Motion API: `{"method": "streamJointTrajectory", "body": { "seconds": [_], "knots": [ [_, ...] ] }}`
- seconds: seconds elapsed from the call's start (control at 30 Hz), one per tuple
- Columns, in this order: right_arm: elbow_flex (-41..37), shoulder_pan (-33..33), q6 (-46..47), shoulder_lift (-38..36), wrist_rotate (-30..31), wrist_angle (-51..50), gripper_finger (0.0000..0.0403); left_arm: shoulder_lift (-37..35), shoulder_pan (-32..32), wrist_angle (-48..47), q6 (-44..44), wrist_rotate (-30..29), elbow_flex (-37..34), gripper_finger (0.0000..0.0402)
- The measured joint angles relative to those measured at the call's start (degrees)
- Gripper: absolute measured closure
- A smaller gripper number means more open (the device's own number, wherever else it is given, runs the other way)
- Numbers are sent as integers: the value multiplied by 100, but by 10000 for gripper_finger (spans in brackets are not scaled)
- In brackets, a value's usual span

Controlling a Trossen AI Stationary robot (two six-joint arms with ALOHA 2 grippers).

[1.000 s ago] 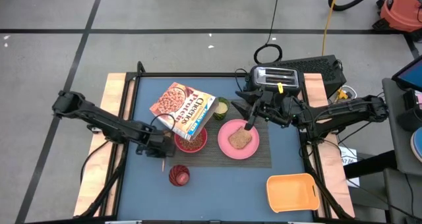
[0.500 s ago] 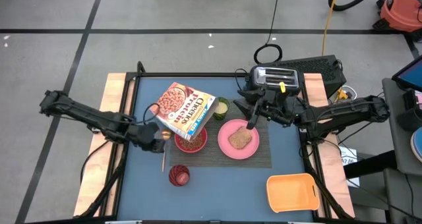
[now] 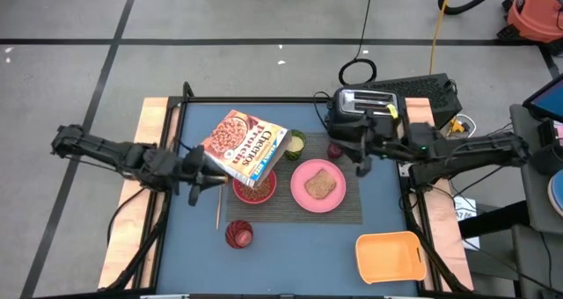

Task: Arrange a breakfast setting
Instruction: Return to Home Position

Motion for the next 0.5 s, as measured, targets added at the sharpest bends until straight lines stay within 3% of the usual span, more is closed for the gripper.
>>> {"method": "streamJointTrajectory", "body": {
  "seconds": [0.3,0.5],
  "knots": [
    [0,2,-607,-831,-821,-418,193,-746,584,418,2475,-24,3,284],
    [0,3,-536,-1296,-809,-1013,193,-1224,1063,367,3153,-108,3,284]
  ]
}}
